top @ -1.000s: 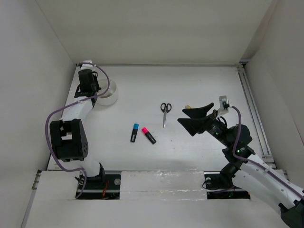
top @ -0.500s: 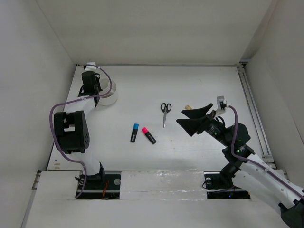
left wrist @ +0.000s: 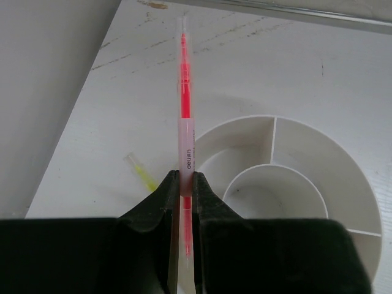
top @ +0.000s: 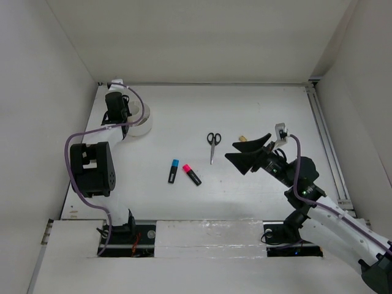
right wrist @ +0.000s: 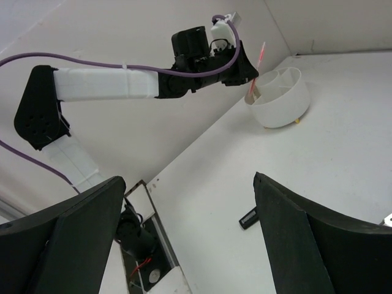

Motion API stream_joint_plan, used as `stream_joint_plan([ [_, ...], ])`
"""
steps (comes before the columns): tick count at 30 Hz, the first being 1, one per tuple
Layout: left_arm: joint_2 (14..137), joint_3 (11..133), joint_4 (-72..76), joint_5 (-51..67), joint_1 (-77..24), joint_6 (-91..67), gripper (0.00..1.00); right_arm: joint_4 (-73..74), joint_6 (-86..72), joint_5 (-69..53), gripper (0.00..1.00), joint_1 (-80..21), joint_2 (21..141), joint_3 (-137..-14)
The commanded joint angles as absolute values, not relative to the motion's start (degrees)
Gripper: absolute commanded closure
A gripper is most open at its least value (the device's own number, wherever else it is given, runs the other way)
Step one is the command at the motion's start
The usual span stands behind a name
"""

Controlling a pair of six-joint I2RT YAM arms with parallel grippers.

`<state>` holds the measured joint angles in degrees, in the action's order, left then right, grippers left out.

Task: Sort the stationery into containers
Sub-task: Place the pen in the storage box.

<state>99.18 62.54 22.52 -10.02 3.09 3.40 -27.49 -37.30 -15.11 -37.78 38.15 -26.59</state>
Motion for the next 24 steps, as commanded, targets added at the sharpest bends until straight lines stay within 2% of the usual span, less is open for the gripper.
stream_joint_plan([
  [1, 97.7, 60.4, 26.0, -11.8, 3.3, 2.6, 1.00, -30.0, -36.5, -16.2, 0.08, -37.4, 38.1, -29.1],
  [14, 95.8, 57.7, 26.5, -19.9, 1.5, -2.5, 1.00, -30.0, -36.5, -15.6, 0.07, -37.4, 36.9, -28.6],
  [20, 95.8, 57.8, 25.3, -20.0, 1.5, -4.5, 0.99, -30.0, -36.5, -15.6, 0.07, -37.4, 36.9, -28.6],
  [21, 95.3, 57.8, 25.3, -19.3, 1.5, -4.5, 0.91, -30.0, -36.5, -15.6, 0.07, -37.4, 36.9, -28.6],
  [22, 95.3, 57.8, 25.3, -19.3, 1.5, -5.0, 0.90, -30.0, -36.5, -15.6, 0.07, -37.4, 36.9, -28.6],
  [23, 94.8, 58.4, 25.3, -19.3, 1.5, -5.0, 0.77, -30.0, -36.5, -15.6, 0.07, -37.4, 36.9, -28.6],
  [24, 94.7, 58.4, 25.3, -19.3, 1.5, -5.0, 0.71, -30.0, -36.5, -15.6, 0.07, -37.4, 36.9, -28.6],
])
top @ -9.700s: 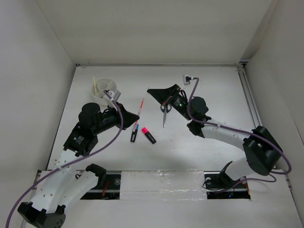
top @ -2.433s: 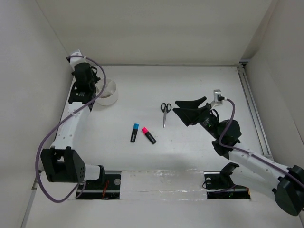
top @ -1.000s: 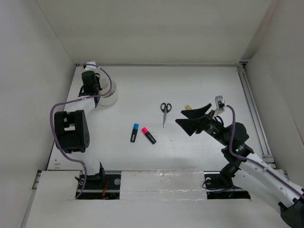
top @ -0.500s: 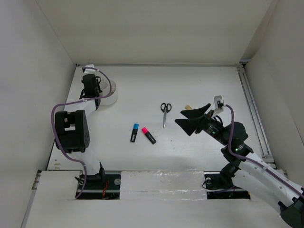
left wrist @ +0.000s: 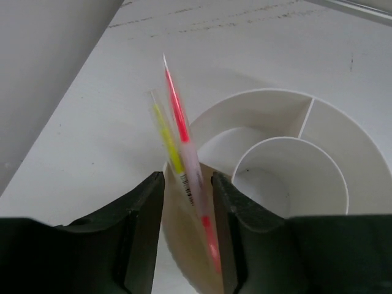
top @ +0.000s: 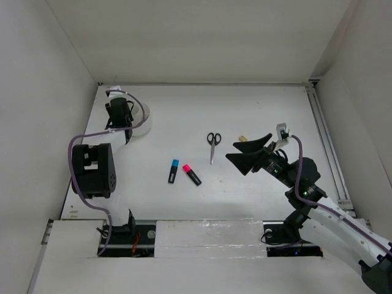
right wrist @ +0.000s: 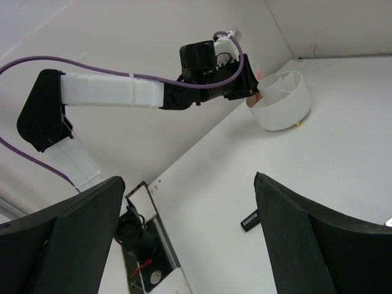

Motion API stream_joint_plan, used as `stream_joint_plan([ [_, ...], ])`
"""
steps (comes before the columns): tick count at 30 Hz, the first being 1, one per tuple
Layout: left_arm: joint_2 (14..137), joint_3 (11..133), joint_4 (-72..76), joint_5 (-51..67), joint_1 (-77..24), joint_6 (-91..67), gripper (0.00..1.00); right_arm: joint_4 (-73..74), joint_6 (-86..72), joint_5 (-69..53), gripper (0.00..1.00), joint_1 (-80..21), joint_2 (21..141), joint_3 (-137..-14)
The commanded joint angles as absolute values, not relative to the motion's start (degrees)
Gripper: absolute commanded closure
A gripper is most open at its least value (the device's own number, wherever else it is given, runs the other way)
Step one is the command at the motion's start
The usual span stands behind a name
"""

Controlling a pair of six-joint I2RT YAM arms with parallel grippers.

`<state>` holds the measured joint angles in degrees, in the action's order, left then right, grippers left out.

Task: Sort the stationery into containers
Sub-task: Place the pen in the storage box, then pick up the stationery from the center of the board.

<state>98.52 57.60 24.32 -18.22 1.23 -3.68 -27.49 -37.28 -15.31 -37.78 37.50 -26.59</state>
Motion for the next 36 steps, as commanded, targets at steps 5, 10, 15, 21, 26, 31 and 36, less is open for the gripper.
stream_joint_plan([
  [5, 90.6, 58.4, 24.8, -18.7, 1.5, -5.5, 0.52, -30.0, -36.5, -15.6, 0.07, -37.4, 37.4, -29.6],
  [10, 85.7, 58.9, 24.2, -18.2, 1.5, -6.6, 0.42, -30.6, -36.5, -16.2, 0.07, -37.4, 38.7, -30.2],
  [15, 81.5, 60.6, 22.8, -21.7, -0.2, -6.0, 0.24, -30.6, -36.5, -16.2, 0.00, -37.4, 42.0, -31.9],
  [21, 81.6, 75.9, 3.0, -26.2, -0.2, -10.6, 0.00, -18.7, -31.2, -8.1, 0.00, -37.4, 48.2, -39.4],
  [26, 78.3, 86.3, -13.9, -23.5, -0.2, -21.1, 0.00, -2.8, -28.7, 5.3, 0.00, -38.0, 52.9, -47.2],
  [31, 68.2, 78.5, -16.1, -14.8, -0.2, -26.5, 0.00, 11.6, -31.1, 22.0, 0.00, -38.5, 58.6, -54.2],
  [36, 58.4, 67.8, -13.3, -4.5, 2.4, -29.2, 0.00, 13.0, -32.3, 22.1, 0.00, -37.4, 60.7, -55.5],
])
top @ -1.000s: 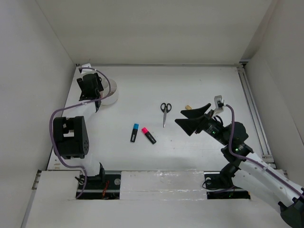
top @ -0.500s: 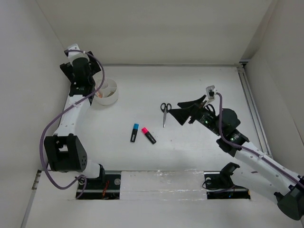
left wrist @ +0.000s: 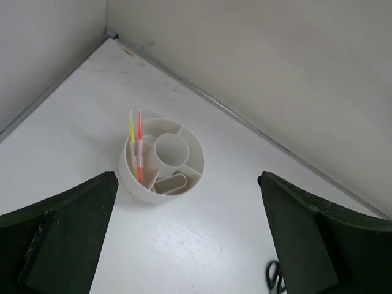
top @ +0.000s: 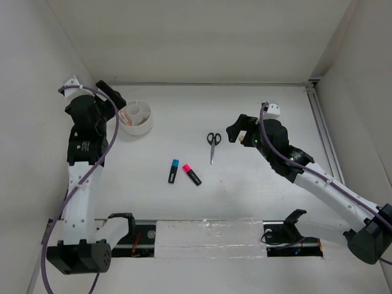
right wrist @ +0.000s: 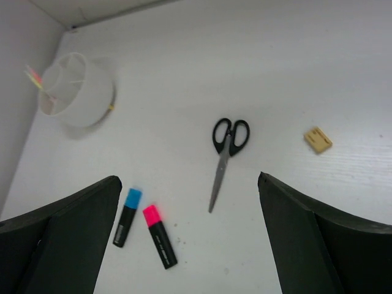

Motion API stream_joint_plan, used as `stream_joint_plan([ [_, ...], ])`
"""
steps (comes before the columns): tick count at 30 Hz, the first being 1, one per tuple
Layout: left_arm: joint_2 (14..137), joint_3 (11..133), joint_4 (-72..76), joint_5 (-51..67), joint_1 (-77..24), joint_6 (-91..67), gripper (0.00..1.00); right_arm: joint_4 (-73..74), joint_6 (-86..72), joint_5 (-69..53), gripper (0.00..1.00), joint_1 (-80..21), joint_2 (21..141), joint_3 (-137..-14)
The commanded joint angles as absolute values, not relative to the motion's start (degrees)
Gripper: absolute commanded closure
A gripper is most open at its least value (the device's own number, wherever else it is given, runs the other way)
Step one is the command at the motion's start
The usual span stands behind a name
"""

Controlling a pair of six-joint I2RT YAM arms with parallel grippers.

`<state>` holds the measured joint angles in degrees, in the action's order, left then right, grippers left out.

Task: Sort the stationery into containers
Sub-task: Pick up the stationery from the center of the board.

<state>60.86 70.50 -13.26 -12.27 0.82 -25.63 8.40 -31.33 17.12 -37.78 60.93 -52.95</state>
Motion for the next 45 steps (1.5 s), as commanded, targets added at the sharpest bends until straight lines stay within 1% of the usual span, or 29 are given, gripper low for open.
stream_joint_plan([
  [1, 56.1, 65.8, -13.3, -2.0, 2.4, -28.6, 0.00, 13.0, -32.3, 22.1, 0.00, -36.6, 60.7, -55.5],
  [5, 50.5, 60.6, -13.3, 1.7, 2.4, -28.6, 0.00, 14.6, -32.3, 19.1, 0.00, -32.5, 63.4, -55.5],
  [6, 49.2, 59.2, -13.3, 2.8, 2.4, -28.6, 0.00, 15.1, -31.3, 17.8, 0.00, -30.1, 64.5, -56.2],
  [7, 46.7, 55.8, -13.3, 4.6, 2.4, -28.6, 0.00, 15.6, -28.5, 14.6, 0.00, -28.9, 67.1, -56.8],
  [8, 45.5, 54.1, -13.3, 4.6, 2.4, -28.6, 0.00, 16.2, -26.9, 14.6, 0.00, -27.7, 68.7, -57.7],
  [9, 44.4, 52.5, -14.8, 4.6, 2.4, -28.6, 0.00, 17.0, -25.3, 10.5, 0.00, -25.1, 70.5, -58.4],
  [11, 42.2, 48.5, -16.4, 3.8, 2.4, -28.6, 0.00, 20.2, -22.9, 7.8, 0.00, -22.9, 76.4, -61.5],
  [13, 39.5, 47.6, -18.7, 2.7, 2.4, -28.6, 0.00, 20.2, -21.5, 6.6, 0.00, -21.5, 79.9, -62.9],
  [15, 37.5, 48.2, -18.7, -1.1, -0.4, -28.0, 0.00, 19.3, -19.4, 4.5, 0.00, -20.9, 83.7, -63.6],
  [19, 37.0, 48.3, -18.1, -1.1, -0.4, -28.0, 0.00, 16.8, -18.1, -2.0, 0.00, -20.4, 87.4, -64.2],
  [22, 38.3, 48.3, -18.1, 1.1, -0.4, -27.5, 0.00, 16.2, -16.3, -1.3, 0.00, -19.9, 91.0, -65.7],
  [24, 38.8, 48.3, -18.1, 3.0, -0.4, -27.5, 0.00, 18.2, -14.5, 0.4, 0.04, -18.4, 95.8, -69.1],
  [27, 38.8, 48.3, -18.1, 3.5, -0.4, -26.9, 0.00, 18.9, -13.3, -1.5, 0.10, -16.6, 100.1, -72.2],
  [29, 39.4, 48.3, -18.1, 3.5, -0.4, -26.9, 0.00, 19.4, -12.5, -2.1, 0.10, -15.7, 102.9, -74.2],
  [30, 39.4, 48.3, -18.1, 4.0, -0.4, -26.9, 0.00, 19.9, -11.3, -2.8, 0.12, -15.1, 104.3, -75.4],
  [33, 39.4, 48.3, -17.6, 4.9, -0.4, -26.4, 0.00, 21.2, -9.6, -4.9, 0.12, -15.1, 106.1, -77.2],
  [34, 39.4, 48.3, -17.6, 4.9, -0.4, -26.4, 0.00, 21.8, -9.6, -4.9, 0.13, -15.1, 106.1, -77.8],
  [38, 40.0, 48.3, -17.6, 5.4, -0.4, -26.4, 0.00, 23.0, -8.0, -4.9, 0.13, -15.1, 108.1, -78.4],
  [41, 40.0, 48.3, -17.6, 6.0, -0.4, -26.4, 0.00, 24.3, -7.5, -4.9, 0.17, -15.1, 110.0, -78.9],
  [45, 40.5, 48.3, -17.6, 6.0, -0.4, -26.4, 0.00, 25.7, -8.1, -1.4, 0.28, -15.1, 111.4, -79.5],
])
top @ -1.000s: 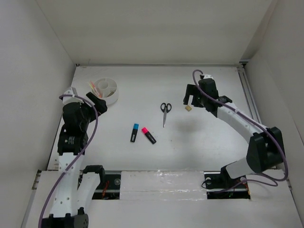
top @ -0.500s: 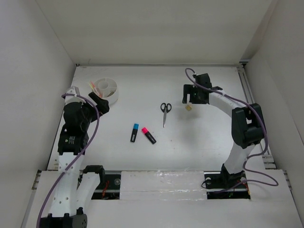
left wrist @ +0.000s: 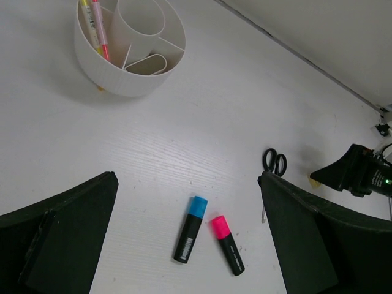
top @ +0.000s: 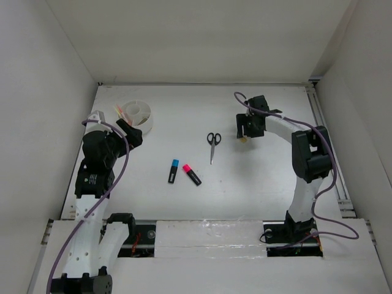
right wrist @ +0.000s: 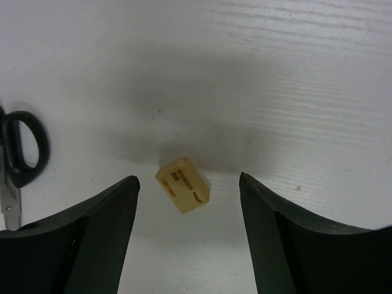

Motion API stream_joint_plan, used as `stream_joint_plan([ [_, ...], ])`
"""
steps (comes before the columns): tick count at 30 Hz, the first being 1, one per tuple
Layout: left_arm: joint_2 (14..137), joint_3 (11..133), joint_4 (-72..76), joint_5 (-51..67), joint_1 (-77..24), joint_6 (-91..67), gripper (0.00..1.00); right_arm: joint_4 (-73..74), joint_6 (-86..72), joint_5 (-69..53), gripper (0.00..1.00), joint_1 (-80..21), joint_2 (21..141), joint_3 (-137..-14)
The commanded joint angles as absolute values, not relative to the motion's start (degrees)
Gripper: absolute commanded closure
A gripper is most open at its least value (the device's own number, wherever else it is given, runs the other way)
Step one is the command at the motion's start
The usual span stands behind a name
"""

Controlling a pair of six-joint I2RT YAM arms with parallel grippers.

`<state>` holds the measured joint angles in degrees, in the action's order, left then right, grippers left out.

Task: Sort the stationery into containers
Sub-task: Pick up the stationery from the center of the board.

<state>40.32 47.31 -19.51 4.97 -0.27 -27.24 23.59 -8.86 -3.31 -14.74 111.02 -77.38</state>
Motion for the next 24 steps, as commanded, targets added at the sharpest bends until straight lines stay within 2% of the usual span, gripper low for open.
stream_joint_plan([
  [1, 40.5, 48.3, -17.6, 6.0, -0.4, -26.4, 0.00, 25.7, -8.1, -1.4, 0.28, -15.1, 111.9, -79.5],
  [10, 41.0, 48.3, -17.6, 6.5, -0.4, -26.4, 0.00, 27.6, -8.1, 0.8, 0.41, -16.3, 112.4, -78.9],
  [12, 41.6, 48.3, -17.6, 6.5, -0.4, -26.4, 0.00, 28.2, -7.6, 1.5, 0.51, -17.0, 112.4, -79.5],
  [14, 41.6, 48.3, -17.6, 6.5, -0.4, -26.4, 0.00, 28.7, -7.6, 1.5, 0.53, -17.0, 112.9, -80.0],
  [16, 41.6, 48.3, -17.6, 6.5, -0.4, -26.4, 0.00, 28.7, -7.6, 2.0, 0.60, -17.6, 112.9, -80.0],
  [18, 42.1, 48.3, -17.6, 6.5, -0.4, -26.4, 0.00, 28.7, -7.6, 2.0, 0.71, -18.2, 112.9, -80.0],
  [21, 42.1, 48.3, -17.6, 6.5, -0.4, -26.4, 0.00, 29.4, -7.6, 2.5, 0.80, -18.2, 112.9, -80.0],
  [23, 42.1, 48.3, -17.6, 7.0, -0.4, -26.4, 0.00, 28.6, -7.6, 2.0, 0.92, -18.2, 112.9, -80.0],
  [24, 42.1, 48.3, -17.6, 7.0, -0.4, -26.4, 0.00, 28.0, -7.6, 1.3, 0.94, -18.8, 112.4, -80.0],
])
